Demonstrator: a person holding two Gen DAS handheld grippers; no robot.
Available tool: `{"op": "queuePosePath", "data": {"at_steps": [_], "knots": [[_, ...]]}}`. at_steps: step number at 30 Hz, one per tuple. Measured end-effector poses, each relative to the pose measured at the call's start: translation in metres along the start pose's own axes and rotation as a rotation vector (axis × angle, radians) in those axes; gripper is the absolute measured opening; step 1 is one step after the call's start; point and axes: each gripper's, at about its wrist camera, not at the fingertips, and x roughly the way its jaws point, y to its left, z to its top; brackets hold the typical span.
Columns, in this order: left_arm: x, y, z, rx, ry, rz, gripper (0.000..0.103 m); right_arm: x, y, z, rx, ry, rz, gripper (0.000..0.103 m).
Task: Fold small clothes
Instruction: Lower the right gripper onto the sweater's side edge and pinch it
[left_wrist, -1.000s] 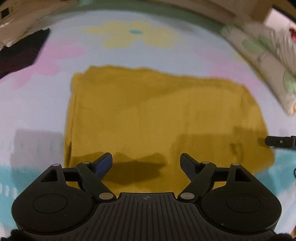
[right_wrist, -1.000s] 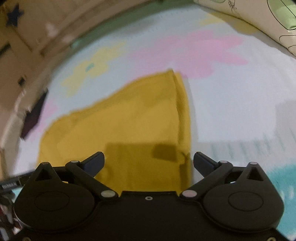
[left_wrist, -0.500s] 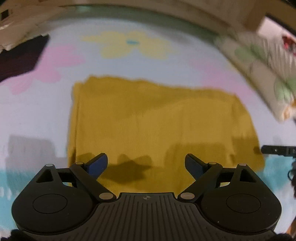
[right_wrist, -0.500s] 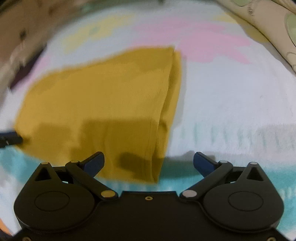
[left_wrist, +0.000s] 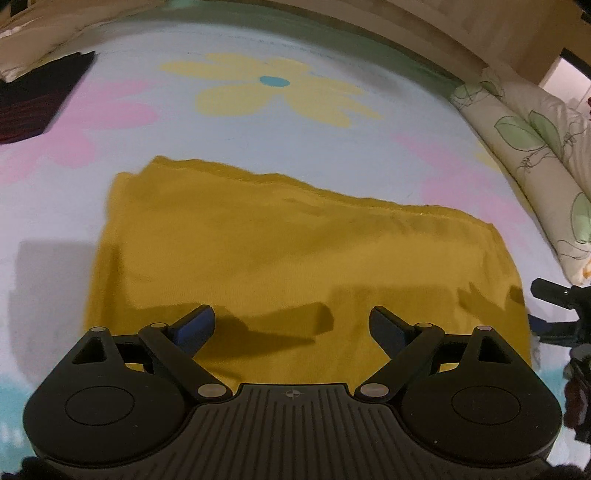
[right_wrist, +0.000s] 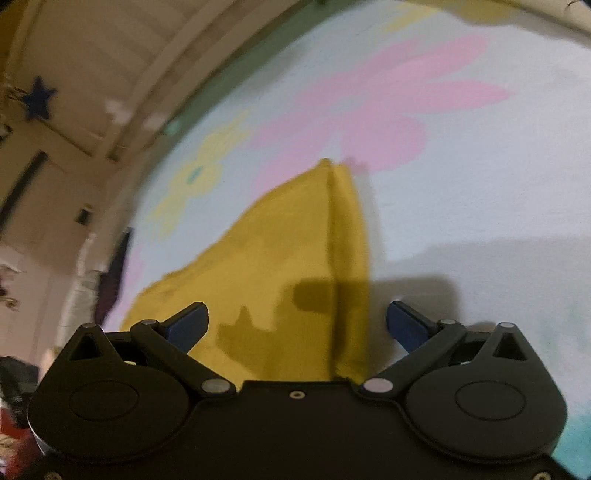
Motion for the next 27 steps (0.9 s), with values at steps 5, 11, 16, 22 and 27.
{"op": "queuePosePath", "data": {"at_steps": [5,11,16,22,27], "knots": [[0.02,-0.023,0.01,0.029,0.005,0.056,0.091,0.002,-0.004,0.002,0.029,0.003,0.085,0.103],[0.053,-0.049,0.019,0.144,0.007,0.176,0.102,0.002,-0.006,0.005,0.054,0.017,0.117,0.103],[0.061,-0.047,0.028,0.109,-0.013,0.182,0.103,0.001,-0.003,0.007,0.027,0.026,0.102,0.103],[0.068,-0.04,0.037,0.076,-0.018,0.165,0.103,0.001,0.003,0.004,-0.011,0.029,0.075,0.103],[0.068,-0.044,0.041,0.076,-0.003,0.171,0.102,0.0,0.001,0.002,0.008,0.016,0.087,0.103]]}}
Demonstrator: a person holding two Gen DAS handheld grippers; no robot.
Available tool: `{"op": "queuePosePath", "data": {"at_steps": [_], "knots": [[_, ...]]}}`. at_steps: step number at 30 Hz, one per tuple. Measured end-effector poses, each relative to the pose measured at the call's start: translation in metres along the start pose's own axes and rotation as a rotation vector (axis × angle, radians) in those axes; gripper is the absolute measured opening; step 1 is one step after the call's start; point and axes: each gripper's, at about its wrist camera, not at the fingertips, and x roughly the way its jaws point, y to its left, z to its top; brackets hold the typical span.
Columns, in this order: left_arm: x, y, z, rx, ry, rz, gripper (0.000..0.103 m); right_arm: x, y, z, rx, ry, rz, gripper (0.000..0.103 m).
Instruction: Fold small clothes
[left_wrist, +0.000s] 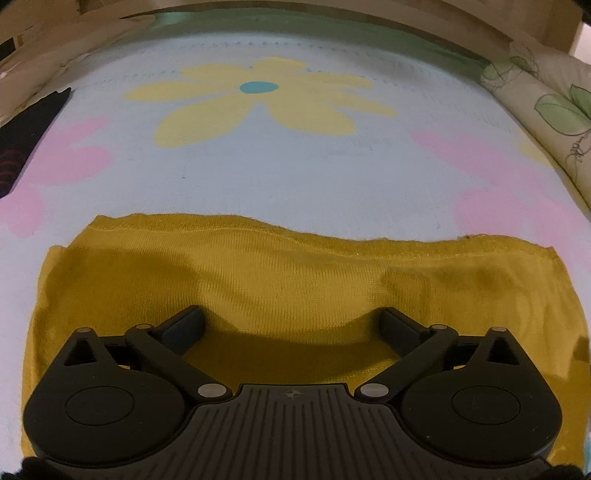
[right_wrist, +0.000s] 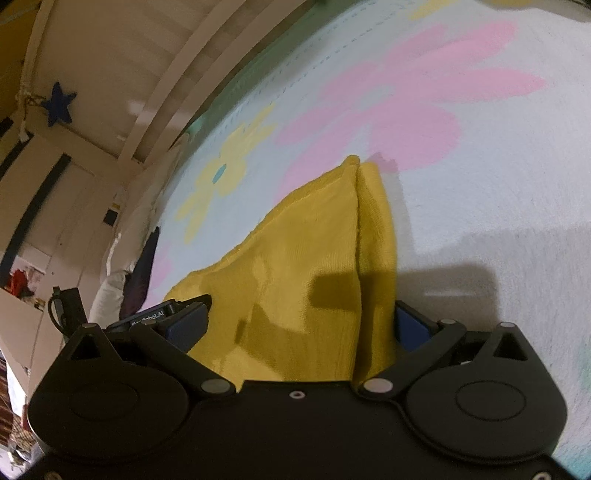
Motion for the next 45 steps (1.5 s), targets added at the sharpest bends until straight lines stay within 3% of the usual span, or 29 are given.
{"op": "queuePosePath", "data": {"at_steps": [3,8,11,13,18,23,29,34,45], "knots": [[-0.006,0.0,0.003,-0.027,-0.019,-0.025,0.099,0.0,-0.004,0.0,0.013,0.001,0.02,0.103],[-0.026,-0.013,-0.002,0.041,-0.008,-0.055,0.093,-0.001,-0.007,0.004,0.03,0.019,0.042,0.102],[-0.033,-0.021,-0.014,0.087,0.012,-0.049,0.093,-0.001,-0.003,0.005,-0.019,0.032,0.009,0.091],[-0.032,-0.022,-0.021,0.089,0.022,-0.036,0.093,-0.001,-0.001,0.005,-0.038,0.036,-0.016,0.068],[-0.027,-0.025,-0.035,0.105,0.038,-0.013,0.094,0.004,-0.001,0.004,-0.038,0.077,-0.072,0.028],[-0.054,-0.009,-0.026,-0.003,0.041,-0.076,0.089,-0.001,0.013,0.006,-0.085,0.064,-0.114,0.027],[-0.092,0.022,-0.027,-0.024,0.024,-0.046,0.089,-0.007,0.039,0.007,-0.127,0.048,-0.174,0.024],[-0.1,0.063,-0.032,-0.071,0.003,-0.007,0.089,-0.004,0.058,0.003,-0.144,0.046,-0.19,0.019],[-0.104,0.118,-0.032,-0.105,-0.011,-0.019,0.089,0.022,0.104,-0.013,-0.15,0.045,-0.163,0.016]]}}
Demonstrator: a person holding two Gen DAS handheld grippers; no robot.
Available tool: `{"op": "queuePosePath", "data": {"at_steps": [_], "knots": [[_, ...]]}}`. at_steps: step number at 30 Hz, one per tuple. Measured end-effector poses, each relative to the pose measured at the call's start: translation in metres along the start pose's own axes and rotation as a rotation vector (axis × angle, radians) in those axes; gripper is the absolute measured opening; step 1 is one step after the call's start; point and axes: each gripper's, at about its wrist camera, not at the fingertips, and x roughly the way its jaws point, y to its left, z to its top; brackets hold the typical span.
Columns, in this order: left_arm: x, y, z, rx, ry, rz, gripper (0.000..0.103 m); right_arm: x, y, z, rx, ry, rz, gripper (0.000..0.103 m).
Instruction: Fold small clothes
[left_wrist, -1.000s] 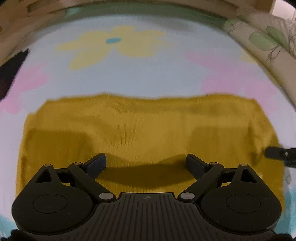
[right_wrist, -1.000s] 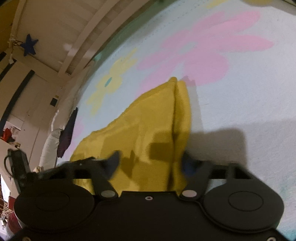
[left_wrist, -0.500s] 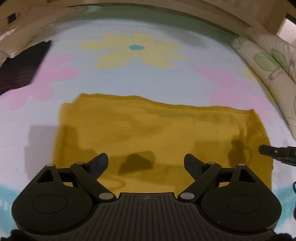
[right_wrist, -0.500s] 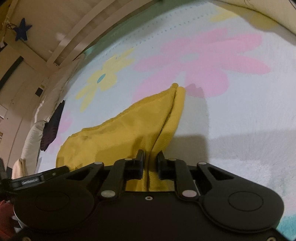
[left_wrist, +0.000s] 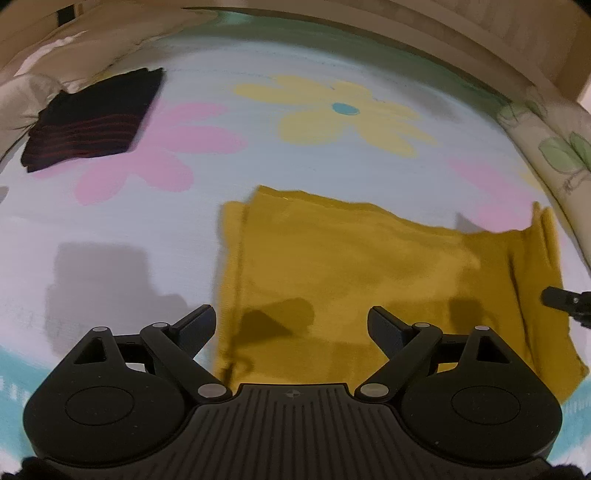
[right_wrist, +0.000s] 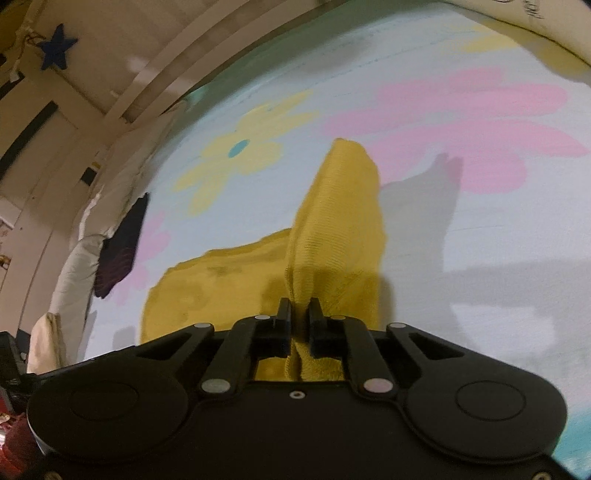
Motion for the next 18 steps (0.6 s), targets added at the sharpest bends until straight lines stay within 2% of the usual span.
{"op": "queuePosePath", "data": {"at_steps": [5,10,18], "knots": [[-0.011,0.026,0.004,-0.044,-0.023,0.001,0.089,0.024,0.034,-0.003,0.029,0.017,0.086,0.016],[-0.018,0.051,0.004,-0.08,-0.03,0.013,0.089,0.051,0.066,-0.006,0.085,0.05,0.211,0.016],[-0.023,0.088,0.003,-0.135,-0.032,0.036,0.089,0.09,0.105,-0.023,0.129,0.105,0.298,0.013]]}}
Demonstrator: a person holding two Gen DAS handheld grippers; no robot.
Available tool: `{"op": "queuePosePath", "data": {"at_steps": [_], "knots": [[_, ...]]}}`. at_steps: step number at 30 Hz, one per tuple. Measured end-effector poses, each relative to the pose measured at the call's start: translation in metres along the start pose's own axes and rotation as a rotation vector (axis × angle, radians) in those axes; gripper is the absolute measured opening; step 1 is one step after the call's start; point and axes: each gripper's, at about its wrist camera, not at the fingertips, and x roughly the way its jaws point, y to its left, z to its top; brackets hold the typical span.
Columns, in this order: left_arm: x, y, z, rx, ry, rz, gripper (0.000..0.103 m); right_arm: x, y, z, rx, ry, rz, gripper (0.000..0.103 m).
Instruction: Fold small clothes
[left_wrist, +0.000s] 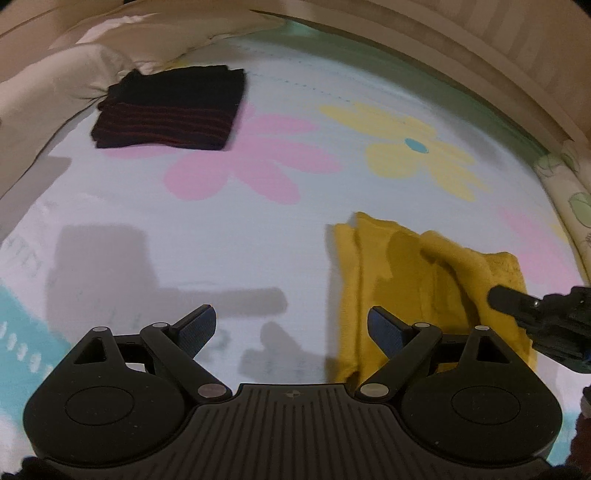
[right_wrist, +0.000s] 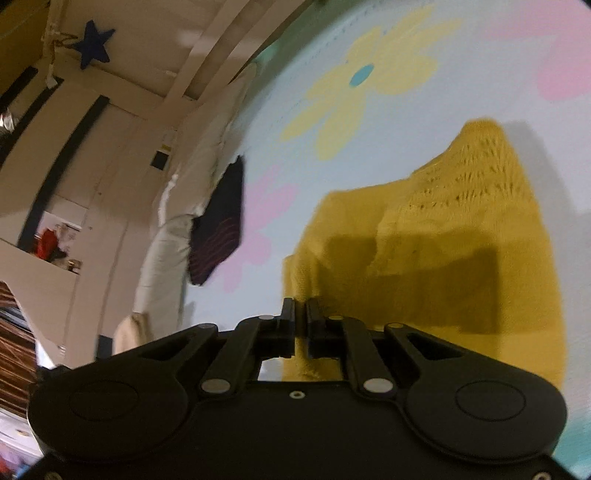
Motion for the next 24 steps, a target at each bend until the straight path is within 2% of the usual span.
{"op": "queuePosePath", "data": {"at_steps": [4,5,6,8,9,10,12,15,19,24], "knots": [[0.002,0.009,0.0,-0.011,0.006,0.001,0.089,0.01,0.014,-0.007,-0.012,0.009,0.039,0.014],[0.003,0.01,0.0,-0.017,0.005,-0.008,0.089,0.014,0.017,-0.009,-0.034,0.021,0.028,0.015],[0.003,0.011,0.0,-0.024,0.006,-0.029,0.089,0.017,0.022,-0.011,-0.075,0.021,-0.002,0.02],[0.006,0.013,0.001,-0.05,0.015,-0.092,0.09,0.016,0.027,-0.013,-0.132,-0.006,-0.05,0.021],[0.007,0.012,0.002,-0.064,0.016,-0.117,0.09,0.015,0.027,-0.011,-0.132,-0.005,-0.05,0.031],[0.007,0.009,0.002,-0.075,0.014,-0.133,0.09,0.012,0.026,-0.01,-0.129,-0.012,-0.056,0.056],[0.007,0.0,0.002,-0.075,0.007,-0.153,0.09,-0.001,0.024,-0.008,-0.144,-0.048,-0.071,0.067],[0.011,-0.018,0.0,-0.051,0.012,-0.195,0.09,-0.016,0.018,-0.003,-0.161,-0.064,-0.097,0.067],[0.029,-0.045,-0.008,-0.045,0.069,-0.274,0.09,-0.026,0.004,0.0,-0.148,-0.065,-0.138,0.067],[0.056,-0.065,-0.016,-0.046,0.141,-0.287,0.091,-0.04,-0.014,0.001,-0.137,-0.054,-0.152,0.067]]}}
